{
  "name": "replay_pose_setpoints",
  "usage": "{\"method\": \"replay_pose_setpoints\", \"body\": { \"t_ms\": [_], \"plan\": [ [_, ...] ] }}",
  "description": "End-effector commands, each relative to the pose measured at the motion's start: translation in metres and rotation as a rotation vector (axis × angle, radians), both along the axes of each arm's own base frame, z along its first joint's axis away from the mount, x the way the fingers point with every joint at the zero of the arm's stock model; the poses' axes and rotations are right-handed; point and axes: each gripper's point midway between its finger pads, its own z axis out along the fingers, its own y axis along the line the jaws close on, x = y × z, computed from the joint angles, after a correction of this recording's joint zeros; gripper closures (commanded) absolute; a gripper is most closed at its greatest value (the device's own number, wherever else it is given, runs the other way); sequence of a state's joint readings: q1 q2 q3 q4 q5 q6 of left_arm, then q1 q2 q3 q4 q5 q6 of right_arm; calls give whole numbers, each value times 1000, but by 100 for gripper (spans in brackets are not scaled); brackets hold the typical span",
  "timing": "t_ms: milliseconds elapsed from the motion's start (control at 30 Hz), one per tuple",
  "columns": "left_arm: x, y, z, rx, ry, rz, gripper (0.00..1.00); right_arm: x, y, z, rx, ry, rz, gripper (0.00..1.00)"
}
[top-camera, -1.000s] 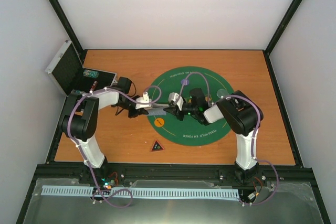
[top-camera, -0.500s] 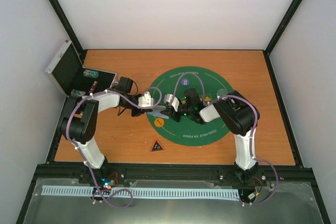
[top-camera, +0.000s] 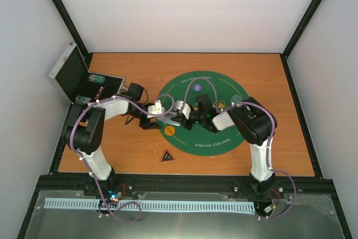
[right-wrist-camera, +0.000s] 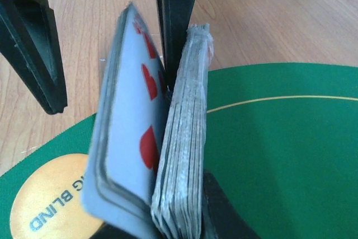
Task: Distribute texas hold em gaming equipment
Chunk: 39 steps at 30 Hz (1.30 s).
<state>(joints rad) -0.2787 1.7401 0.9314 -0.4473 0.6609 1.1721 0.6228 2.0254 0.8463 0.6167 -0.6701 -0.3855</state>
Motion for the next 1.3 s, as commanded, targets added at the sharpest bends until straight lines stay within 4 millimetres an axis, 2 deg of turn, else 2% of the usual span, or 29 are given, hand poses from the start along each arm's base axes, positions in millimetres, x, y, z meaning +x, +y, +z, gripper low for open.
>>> {"method": "replay_pose_setpoints", "body": {
  "t_ms": [0, 167, 267, 433, 500, 633, 767, 867, 1033, 1100, 1167, 1267],
  "plan": [
    [29, 3, 34, -36, -58, 35, 31, -10, 7, 14, 0, -62, 61, 96],
    [38, 13, 47, -83, -38, 82, 21, -12, 9, 34, 35, -79, 89, 97],
    [33, 15, 65, -124, 9, 90, 8, -11, 7, 44, 48, -65, 94, 97],
    [29, 24, 99, -213, 4, 145, 6, -19, 6, 65, 67, -29, 121, 97],
    [20, 23, 106, -242, 30, 152, 5, -23, 6, 76, 86, -5, 127, 97],
    [-10, 14, 114, -335, 139, 113, 1, -27, 8, 97, 114, 52, 133, 97],
    [-19, 8, 121, -400, 189, 136, 0, -31, 9, 107, 118, 153, 124, 97],
    [-19, 6, 127, -419, 210, 163, 5, -39, 10, 112, 122, 208, 125, 97],
    [-44, 5, 135, -453, 187, 78, 3, -48, 6, 114, 115, 284, 105, 97],
    [-40, 5, 133, -452, 193, 114, 5, -54, 7, 115, 111, 275, 113, 97],
    [-31, 5, 131, -450, 220, 156, 18, -62, 8, 116, 104, 258, 132, 97],
    [-33, 3, 132, -468, 259, 141, 39, -69, 11, 118, 102, 260, 153, 97]
  ]
}}
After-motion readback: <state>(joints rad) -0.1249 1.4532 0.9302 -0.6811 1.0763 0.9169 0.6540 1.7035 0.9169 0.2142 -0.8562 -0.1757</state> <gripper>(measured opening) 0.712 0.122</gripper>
